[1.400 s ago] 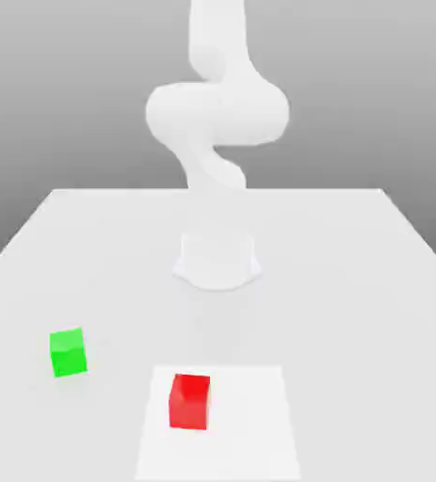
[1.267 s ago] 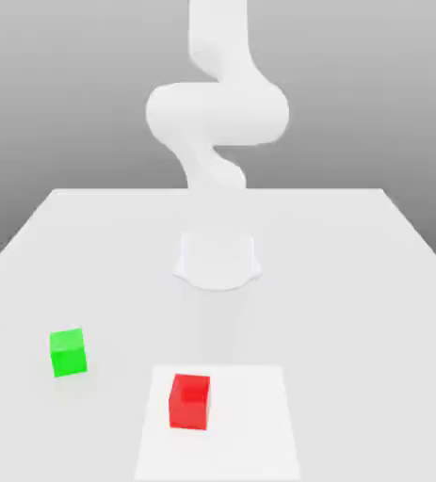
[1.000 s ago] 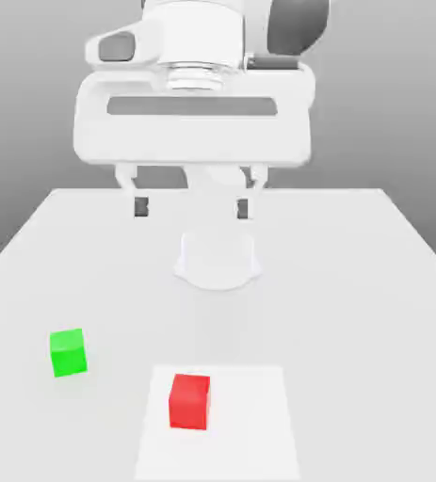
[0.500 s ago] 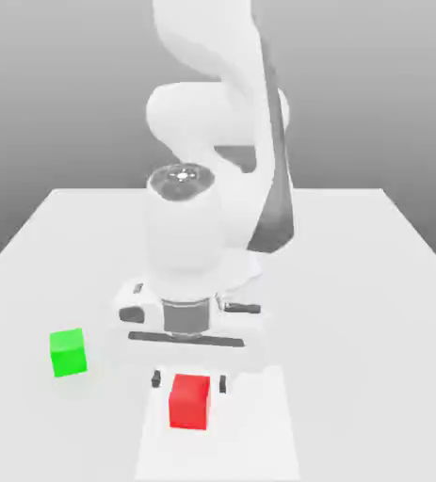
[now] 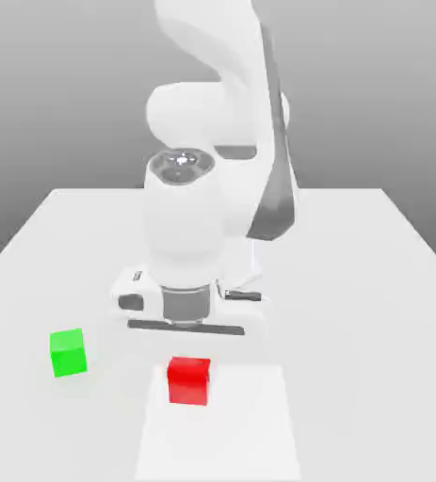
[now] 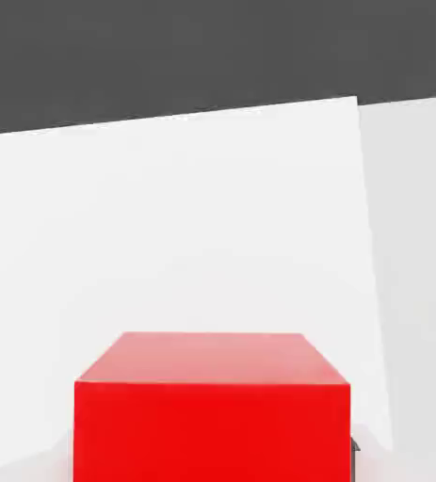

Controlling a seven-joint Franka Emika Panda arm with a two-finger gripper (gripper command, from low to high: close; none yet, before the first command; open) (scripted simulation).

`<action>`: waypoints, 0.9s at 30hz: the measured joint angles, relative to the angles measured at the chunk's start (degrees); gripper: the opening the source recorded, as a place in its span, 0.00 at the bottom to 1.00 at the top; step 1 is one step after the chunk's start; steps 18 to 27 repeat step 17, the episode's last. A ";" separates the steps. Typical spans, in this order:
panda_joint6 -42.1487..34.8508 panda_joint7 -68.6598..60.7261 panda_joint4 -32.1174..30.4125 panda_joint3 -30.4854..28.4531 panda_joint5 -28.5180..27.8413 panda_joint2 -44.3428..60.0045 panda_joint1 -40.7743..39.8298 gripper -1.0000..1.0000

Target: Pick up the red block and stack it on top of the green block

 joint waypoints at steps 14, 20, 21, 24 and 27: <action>6.99 -6.59 -4.43 -10.57 5.20 2.79 -15.25 1.00; 6.99 -6.59 -4.43 -10.57 5.20 2.79 -15.24 1.00; 6.99 -6.59 -4.43 -10.57 5.20 2.79 -15.24 1.00; 6.99 -6.59 -4.43 -10.57 5.20 2.79 -15.24 1.00; 6.99 -6.59 -4.43 -10.57 5.20 2.79 -15.24 1.00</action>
